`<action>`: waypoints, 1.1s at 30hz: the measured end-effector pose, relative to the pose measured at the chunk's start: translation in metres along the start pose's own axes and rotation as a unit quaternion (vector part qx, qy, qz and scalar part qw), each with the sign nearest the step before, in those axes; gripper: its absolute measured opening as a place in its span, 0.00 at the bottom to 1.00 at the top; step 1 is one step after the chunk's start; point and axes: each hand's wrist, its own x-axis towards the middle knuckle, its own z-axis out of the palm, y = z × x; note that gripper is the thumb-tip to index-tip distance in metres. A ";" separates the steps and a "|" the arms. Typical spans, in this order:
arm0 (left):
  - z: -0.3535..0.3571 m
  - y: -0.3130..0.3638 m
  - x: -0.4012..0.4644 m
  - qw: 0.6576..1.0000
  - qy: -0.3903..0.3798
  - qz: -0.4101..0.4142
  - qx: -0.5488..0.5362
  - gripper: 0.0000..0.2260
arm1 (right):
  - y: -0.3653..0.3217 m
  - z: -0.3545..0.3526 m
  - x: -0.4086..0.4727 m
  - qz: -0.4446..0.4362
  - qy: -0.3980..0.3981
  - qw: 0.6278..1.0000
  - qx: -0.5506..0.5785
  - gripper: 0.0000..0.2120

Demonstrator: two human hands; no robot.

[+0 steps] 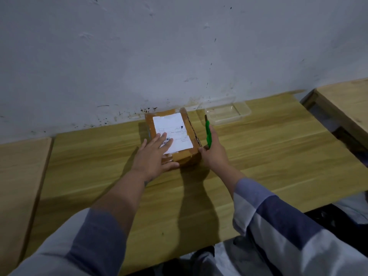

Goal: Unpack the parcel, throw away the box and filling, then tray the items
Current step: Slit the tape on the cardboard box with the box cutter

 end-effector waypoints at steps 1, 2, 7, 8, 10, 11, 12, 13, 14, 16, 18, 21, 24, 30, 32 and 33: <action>0.000 -0.001 0.000 1.000 0.004 0.002 -0.002 0.37 | -0.001 -0.002 0.005 -0.002 -0.003 1.000 -0.004 0.38; 0.001 0.000 0.001 1.000 0.010 0.000 -0.006 0.37 | -0.002 -0.004 0.009 -0.006 -0.006 1.000 -0.012 0.38; 0.015 0.018 0.007 0.998 0.046 -0.042 -0.021 0.34 | -0.005 -0.014 0.026 -0.023 -0.020 0.999 -0.030 0.38; 0.018 0.020 0.009 0.997 0.051 -0.050 -0.020 0.33 | -0.005 -0.016 0.030 -0.027 -0.016 0.999 -0.031 0.39; 0.020 0.024 0.011 0.996 0.058 -0.063 -0.017 0.33 | -0.006 -0.022 0.034 -0.042 -0.008 0.999 -0.030 0.40; 0.020 0.026 0.011 0.996 0.058 -0.069 -0.013 0.32 | -0.005 -0.026 0.034 -0.052 -0.010 0.998 -0.028 0.39; 0.020 0.027 0.010 0.996 0.057 -0.073 -0.006 0.32 | -0.002 -0.029 0.032 -0.061 -0.014 0.998 -0.025 0.36; 0.020 0.027 0.009 0.996 0.054 -0.076 -0.002 0.32 | 0.000 -0.030 0.028 -0.066 -0.019 0.997 -0.024 0.33; 0.020 0.028 0.009 0.995 0.051 -0.080 -0.001 0.32 | 0.004 -0.032 0.025 -0.069 -0.022 0.997 -0.023 0.30; 0.020 0.032 0.010 0.994 0.045 -0.095 0.001 0.32 | 0.009 -0.034 0.019 -0.065 -0.028 0.997 -0.017 0.26; 0.019 0.037 0.012 0.993 0.037 -0.110 0.003 0.32 | 0.012 -0.033 0.014 -0.055 -0.031 0.998 -0.002 0.25; 0.020 0.044 0.014 0.991 0.036 -0.126 0.006 0.32 | 0.015 -0.028 0.004 -0.040 -0.024 0.998 0.047 0.24; 0.021 0.045 0.016 0.991 0.047 -0.124 -0.007 0.33 | 0.020 -0.021 -0.015 -0.016 -0.011 0.993 0.118 0.23; 0.015 0.027 0.012 0.999 0.018 -0.032 0.029 0.37 | 0.028 -0.005 -0.055 0.038 0.016 0.975 0.219 0.22; 0.011 0.014 0.010 0.998 0.005 0.020 0.057 0.38 | 0.027 -0.001 -0.064 0.053 0.017 0.967 0.247 0.22; 0.009 0.008 0.010 0.997 -0.004 0.038 0.063 0.38 | 0.025 0.001 -0.066 0.058 0.012 0.964 0.260 0.22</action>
